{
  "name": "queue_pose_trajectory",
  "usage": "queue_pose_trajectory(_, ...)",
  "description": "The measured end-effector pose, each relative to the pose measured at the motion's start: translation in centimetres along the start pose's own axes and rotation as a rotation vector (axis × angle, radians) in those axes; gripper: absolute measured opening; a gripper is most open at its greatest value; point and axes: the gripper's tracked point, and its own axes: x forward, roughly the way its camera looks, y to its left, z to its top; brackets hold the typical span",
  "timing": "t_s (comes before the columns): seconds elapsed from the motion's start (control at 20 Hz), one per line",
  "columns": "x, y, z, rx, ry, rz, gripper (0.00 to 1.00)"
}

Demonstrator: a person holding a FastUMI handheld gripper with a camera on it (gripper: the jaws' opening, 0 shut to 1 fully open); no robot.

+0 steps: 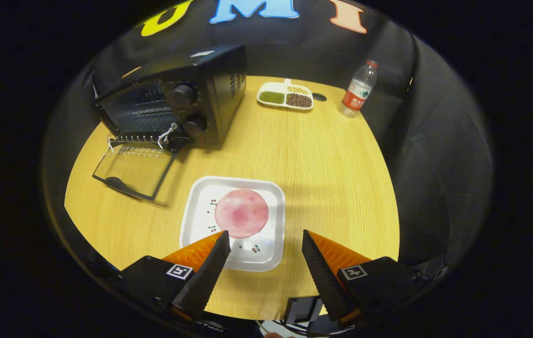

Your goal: Open the toaster oven, put the food inside, and close the toaster oven door.

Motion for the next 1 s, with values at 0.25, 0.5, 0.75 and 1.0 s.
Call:
queue_pose_trajectory(0.25, 3.5, -1.5, -2.0, -0.009, 0.12, 0.061, 0.97)
queue_pose_trajectory(0.5, 4.6, -0.4, -2.3, 0.029, 0.203, 0.129, 0.88)
queue_pose_trajectory(0.75, 4.9, -0.3, -2.2, 0.043, 0.22, 0.153, 0.43)
queue_pose_trajectory(1.0, 5.2, -0.2, -2.0, 0.13, 0.234, 0.191, 0.11)
